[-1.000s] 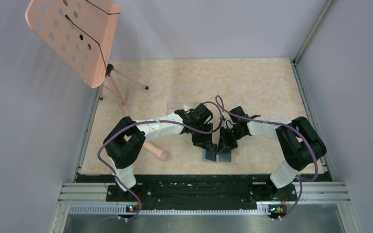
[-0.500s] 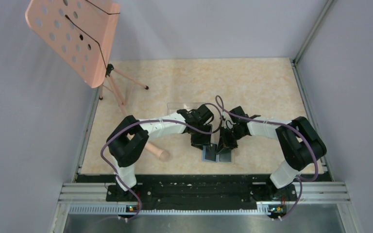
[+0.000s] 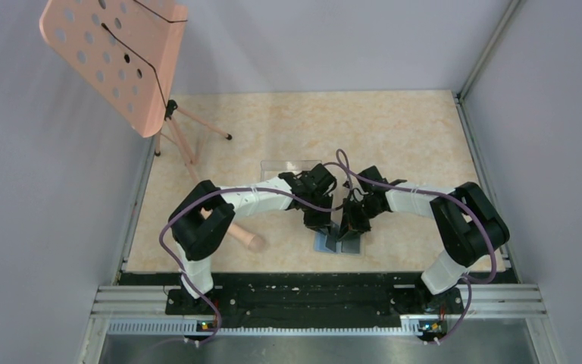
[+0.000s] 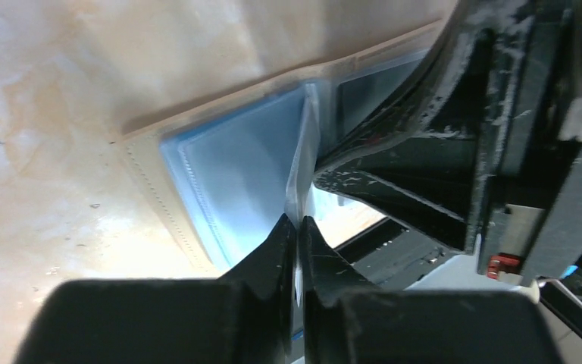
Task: Put the credit cards into the card holder
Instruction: Turn over the card slot in the card holder.
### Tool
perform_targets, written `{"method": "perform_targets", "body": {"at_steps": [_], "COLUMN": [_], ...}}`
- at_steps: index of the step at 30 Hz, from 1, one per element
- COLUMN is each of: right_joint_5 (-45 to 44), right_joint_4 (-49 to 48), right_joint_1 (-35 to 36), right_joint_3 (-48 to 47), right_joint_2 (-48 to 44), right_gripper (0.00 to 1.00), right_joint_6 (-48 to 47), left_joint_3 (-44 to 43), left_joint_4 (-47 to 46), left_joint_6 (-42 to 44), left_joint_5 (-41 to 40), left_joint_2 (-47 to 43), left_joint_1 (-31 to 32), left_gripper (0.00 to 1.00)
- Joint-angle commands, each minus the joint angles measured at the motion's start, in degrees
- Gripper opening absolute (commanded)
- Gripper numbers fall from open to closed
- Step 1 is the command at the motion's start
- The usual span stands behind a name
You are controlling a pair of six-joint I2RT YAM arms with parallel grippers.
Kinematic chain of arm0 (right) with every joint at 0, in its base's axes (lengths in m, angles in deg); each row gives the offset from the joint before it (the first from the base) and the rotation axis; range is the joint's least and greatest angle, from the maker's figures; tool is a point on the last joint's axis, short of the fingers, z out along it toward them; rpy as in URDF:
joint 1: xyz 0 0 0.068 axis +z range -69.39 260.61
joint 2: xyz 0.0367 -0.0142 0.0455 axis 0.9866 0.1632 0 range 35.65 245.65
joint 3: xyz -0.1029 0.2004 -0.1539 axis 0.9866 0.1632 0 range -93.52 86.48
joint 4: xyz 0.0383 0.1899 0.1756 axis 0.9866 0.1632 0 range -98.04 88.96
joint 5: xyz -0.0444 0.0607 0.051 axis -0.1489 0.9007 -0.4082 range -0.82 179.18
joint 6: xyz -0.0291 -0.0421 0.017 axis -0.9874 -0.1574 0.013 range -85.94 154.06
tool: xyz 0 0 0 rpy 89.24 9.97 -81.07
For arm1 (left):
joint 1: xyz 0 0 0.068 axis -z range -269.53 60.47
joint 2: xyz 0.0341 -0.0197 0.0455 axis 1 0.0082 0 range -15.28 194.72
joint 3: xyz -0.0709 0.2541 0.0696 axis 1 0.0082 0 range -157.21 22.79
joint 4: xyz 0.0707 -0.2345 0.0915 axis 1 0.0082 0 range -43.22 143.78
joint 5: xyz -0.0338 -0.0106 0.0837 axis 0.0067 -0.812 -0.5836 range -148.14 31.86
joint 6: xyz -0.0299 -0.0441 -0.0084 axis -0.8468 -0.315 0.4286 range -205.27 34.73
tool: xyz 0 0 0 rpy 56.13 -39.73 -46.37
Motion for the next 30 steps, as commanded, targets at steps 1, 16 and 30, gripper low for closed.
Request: {"method": "perform_targets", "body": {"at_steps": [1,16,30], "right_joint_5": [0.65,5.62,4.49], "right_joint_4": [-0.39,4.45,11.53], "right_joint_1": [0.7,-8.45,-15.98], "right_joint_3": [-0.9,-4.07,-7.83], "right_joint_2": [-1.97,-15.84,-17.92], "right_gripper": [0.0,0.0,0.0], "right_joint_6": [0.28,3.59,-1.51], "left_joint_3": [-2.56,-5.62,-7.43], "left_joint_4": [-0.29,2.07,-8.82], "left_joint_6": [0.48,-1.58,-3.37], "left_joint_5": [0.48,1.72,13.32], "left_joint_2": [-0.07,-0.08,5.71], "left_joint_1": [0.41,0.37,0.94], "left_gripper": [0.0,0.27,0.41]}}
